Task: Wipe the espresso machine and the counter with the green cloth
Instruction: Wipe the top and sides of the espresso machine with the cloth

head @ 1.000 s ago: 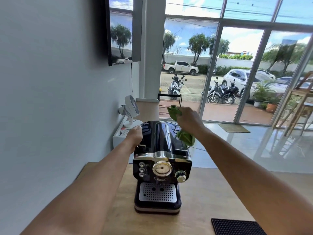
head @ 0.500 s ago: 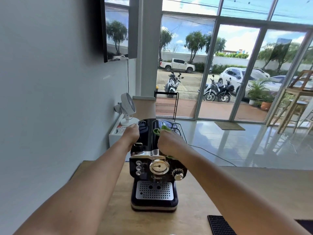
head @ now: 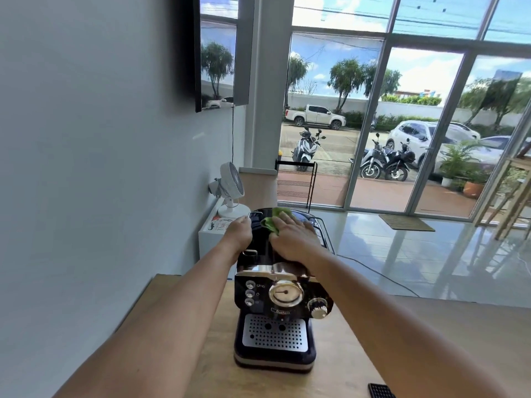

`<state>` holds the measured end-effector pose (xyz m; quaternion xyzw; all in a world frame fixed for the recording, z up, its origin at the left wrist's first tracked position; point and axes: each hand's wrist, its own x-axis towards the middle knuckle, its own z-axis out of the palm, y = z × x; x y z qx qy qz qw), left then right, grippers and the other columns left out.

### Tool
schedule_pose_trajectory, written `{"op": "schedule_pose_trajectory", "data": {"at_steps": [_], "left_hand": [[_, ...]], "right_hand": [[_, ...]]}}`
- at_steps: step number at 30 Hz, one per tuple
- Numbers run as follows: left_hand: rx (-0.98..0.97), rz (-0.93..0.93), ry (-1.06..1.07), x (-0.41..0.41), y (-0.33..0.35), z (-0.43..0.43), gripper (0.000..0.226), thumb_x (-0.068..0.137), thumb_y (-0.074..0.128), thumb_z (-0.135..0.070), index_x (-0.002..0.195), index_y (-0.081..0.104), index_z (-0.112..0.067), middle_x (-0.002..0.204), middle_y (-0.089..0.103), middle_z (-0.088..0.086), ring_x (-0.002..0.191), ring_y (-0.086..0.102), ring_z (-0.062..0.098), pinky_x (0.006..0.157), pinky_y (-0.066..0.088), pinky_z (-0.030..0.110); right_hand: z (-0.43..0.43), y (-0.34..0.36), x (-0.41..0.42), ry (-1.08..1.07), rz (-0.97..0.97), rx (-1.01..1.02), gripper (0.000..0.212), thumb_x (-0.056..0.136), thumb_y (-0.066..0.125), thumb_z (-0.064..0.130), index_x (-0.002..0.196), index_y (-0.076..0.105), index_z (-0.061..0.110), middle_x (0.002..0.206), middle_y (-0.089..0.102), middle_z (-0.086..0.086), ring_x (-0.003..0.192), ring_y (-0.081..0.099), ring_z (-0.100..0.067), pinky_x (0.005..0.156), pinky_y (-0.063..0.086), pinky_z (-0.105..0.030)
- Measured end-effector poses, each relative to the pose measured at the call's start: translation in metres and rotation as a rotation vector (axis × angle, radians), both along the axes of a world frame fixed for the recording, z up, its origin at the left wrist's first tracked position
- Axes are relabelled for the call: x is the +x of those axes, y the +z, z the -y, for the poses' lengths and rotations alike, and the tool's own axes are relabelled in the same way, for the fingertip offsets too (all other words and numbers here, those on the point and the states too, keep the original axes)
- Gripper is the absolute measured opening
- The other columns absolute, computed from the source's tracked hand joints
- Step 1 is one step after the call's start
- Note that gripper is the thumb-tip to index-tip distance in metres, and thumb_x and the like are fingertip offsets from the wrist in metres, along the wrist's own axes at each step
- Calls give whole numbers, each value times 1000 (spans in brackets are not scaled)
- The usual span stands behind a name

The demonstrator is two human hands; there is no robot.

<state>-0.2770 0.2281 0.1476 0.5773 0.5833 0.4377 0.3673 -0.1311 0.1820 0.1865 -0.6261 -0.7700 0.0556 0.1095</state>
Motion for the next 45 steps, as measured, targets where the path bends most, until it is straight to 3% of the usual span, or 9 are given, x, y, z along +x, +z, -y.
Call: {"op": "schedule_pose_trajectory", "data": {"at_steps": [6, 10, 14, 19, 25, 32, 36, 42, 45], "left_hand": [[-26, -17, 3, -1, 6, 6, 44, 102, 30, -23, 138, 46, -3, 145, 45, 10, 135, 39, 26, 114, 29, 35], [-49, 34, 22, 1, 6, 3, 43, 103, 31, -22, 137, 48, -1, 140, 50, 17, 130, 47, 31, 108, 39, 37], [-21, 31, 17, 2, 3, 2, 45, 103, 28, -21, 142, 41, -2, 150, 40, 11, 139, 34, 22, 115, 24, 30], [-26, 14, 22, 0, 3, 2, 43, 102, 27, -19, 132, 48, 3, 141, 48, 19, 131, 42, 31, 110, 32, 37], [-42, 41, 48, 1, 2, 2, 40, 102, 29, -16, 128, 49, 7, 132, 52, 25, 124, 48, 37, 100, 41, 40], [-23, 13, 6, 0, 2, 3, 40, 102, 27, -18, 126, 50, 4, 134, 51, 20, 125, 47, 32, 106, 36, 38], [-16, -33, -12, -3, 2, 4, 30, 100, 26, -12, 94, 54, -4, 108, 55, 18, 103, 51, 28, 89, 40, 35], [-2, -39, -10, -3, -2, 0, 32, 101, 26, -13, 97, 55, 1, 99, 52, 11, 94, 47, 19, 83, 37, 30], [2, -32, 10, -2, -1, -1, 31, 102, 26, -15, 84, 50, -6, 94, 50, 10, 91, 46, 21, 86, 39, 36]], "right_hand": [[12, 0, -5, 192, 0, 10, 52, 100, 31, 29, 152, 31, 27, 162, 22, 7, 150, 1, -7, 118, -8, -34], [68, -9, 15, 304, 18, 31, 51, 103, 28, 35, 153, 26, 31, 162, 18, 14, 148, -3, 0, 118, -7, -30], [38, 2, 19, 274, 22, -34, 49, 103, 26, 40, 152, 29, 36, 161, 20, 17, 148, 3, -1, 123, 4, -39], [1, -2, -8, 139, 63, -21, 54, 101, 29, 34, 154, 26, 25, 163, 17, 8, 150, 0, -7, 120, 0, -35], [91, -6, -5, 214, 110, 170, 48, 103, 28, 32, 149, 36, 20, 156, 33, 4, 147, 19, -14, 118, 16, -36], [18, 13, -14, 107, 97, 25, 49, 97, 34, 24, 145, 43, 20, 154, 39, 0, 142, 30, -18, 113, 27, -41], [8, 8, -29, 32, 123, 46, 44, 94, 39, 19, 136, 51, 13, 144, 49, -6, 137, 37, -24, 109, 32, -40], [76, -21, 5, 232, -45, 241, 41, 100, 38, 32, 138, 53, 26, 142, 49, 14, 136, 31, -6, 114, 27, -37], [95, -41, 15, 313, -162, 448, 38, 93, 45, 33, 123, 66, 25, 124, 59, 18, 125, 42, -4, 101, 35, -35]]}}
